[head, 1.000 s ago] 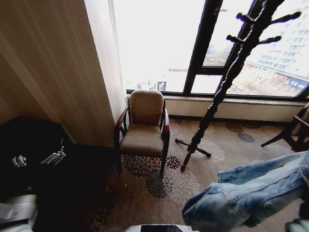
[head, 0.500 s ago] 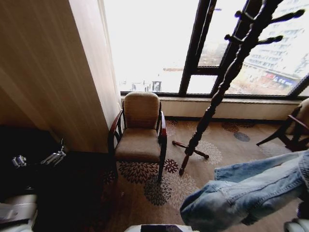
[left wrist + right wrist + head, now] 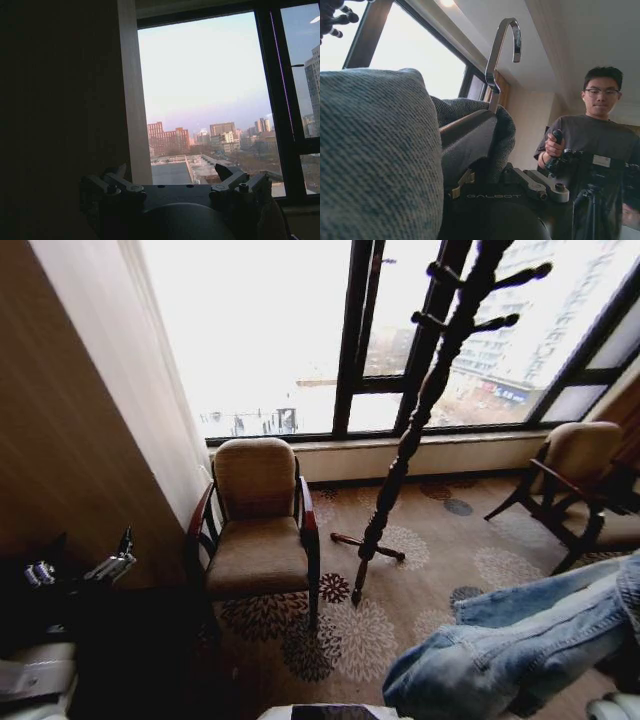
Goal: Pick up the clothes from the bed and hang them on the clothes hanger.
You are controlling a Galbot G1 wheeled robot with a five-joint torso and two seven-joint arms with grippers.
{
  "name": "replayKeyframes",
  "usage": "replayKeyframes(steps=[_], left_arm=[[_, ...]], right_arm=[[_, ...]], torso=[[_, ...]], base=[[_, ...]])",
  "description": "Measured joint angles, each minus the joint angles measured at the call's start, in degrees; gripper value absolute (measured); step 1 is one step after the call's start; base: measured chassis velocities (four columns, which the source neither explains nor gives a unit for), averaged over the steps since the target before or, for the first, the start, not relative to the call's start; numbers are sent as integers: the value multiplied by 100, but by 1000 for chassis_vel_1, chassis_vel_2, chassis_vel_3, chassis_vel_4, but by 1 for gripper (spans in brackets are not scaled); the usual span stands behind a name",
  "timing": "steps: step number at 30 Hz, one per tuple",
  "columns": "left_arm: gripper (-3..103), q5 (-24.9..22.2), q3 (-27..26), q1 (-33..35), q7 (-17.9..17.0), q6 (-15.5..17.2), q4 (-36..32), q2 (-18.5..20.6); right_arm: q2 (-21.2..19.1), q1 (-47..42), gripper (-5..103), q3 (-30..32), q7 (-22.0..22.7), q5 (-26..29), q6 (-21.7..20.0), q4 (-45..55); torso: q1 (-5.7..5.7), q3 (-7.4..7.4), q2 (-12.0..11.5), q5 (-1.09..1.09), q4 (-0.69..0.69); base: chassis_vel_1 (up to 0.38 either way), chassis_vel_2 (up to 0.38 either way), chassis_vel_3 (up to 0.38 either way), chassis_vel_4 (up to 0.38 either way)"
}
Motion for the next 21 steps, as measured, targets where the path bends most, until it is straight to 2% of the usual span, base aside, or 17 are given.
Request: replayKeyframes(steps=[10,16,21], left_arm=[[100,0,0,0,0,0,0,0],[100,0,-1,0,0,0,0,0],[100,0,0,0,0,0,0,0]], right_arm=[[2,9,20,-38,67,-59,-47,0],[9,10,20,-54,79,-66,-51,0],[24,7,20,-71,87,-79,-54,1]], torso=[[1,0,0,-1,5],[-2,0,0,-1,3],[-1,0,0,-1,4]], base=[[-51,14,36,-41],[-94,-96,100,97],[-215,-178,196,174]])
